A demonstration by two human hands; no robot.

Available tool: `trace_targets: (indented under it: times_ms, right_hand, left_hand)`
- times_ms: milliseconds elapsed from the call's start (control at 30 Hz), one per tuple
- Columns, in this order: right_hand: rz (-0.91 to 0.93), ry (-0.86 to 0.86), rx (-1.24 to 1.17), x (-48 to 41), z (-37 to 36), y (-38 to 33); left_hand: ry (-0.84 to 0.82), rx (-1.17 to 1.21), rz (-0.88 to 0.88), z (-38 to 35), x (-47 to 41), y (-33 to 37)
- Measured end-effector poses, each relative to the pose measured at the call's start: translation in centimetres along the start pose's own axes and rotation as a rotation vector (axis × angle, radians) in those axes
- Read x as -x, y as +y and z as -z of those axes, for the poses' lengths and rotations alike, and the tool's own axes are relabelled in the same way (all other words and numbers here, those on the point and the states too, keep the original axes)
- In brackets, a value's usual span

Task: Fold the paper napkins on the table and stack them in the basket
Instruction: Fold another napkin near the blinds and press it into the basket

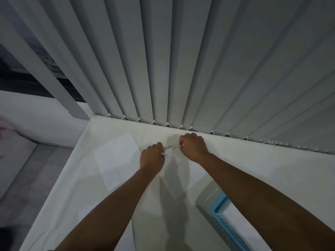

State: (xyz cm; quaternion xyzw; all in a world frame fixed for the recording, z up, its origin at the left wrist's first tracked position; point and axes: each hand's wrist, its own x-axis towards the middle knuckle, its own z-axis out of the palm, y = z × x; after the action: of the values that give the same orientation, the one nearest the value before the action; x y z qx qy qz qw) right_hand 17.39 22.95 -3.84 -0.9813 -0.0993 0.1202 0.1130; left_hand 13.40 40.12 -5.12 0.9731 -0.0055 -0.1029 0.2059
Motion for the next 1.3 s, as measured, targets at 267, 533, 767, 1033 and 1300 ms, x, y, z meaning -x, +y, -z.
trace_targets:
  times_ms: [267,533,767,1033,1300]
  right_hand:
    - [0.086,0.179,0.002,4.9,-0.1,3.4]
    - [0.059,0.104,0.058,11.2,-1.5,5.8]
    - [0.007,0.007,0.105,11.8,-2.7,5.7]
    - [-0.014,-0.166,0.226,10.2,-3.4,3.5]
    - [-0.189,-0.089,0.157,10.7,-2.2,4.1]
  left_hand:
    - [-0.143,0.245,-0.124,0.1,4.3,0.2]
    - [-0.095,0.203,-0.163,-1.1,6.8,2.0]
    - [-0.120,0.025,-0.065,-3.0,5.9,2.4]
    - [-0.179,0.026,0.045,-3.8,4.1,3.9]
    - [-0.316,0.108,0.103,-2.6,3.0,3.4]
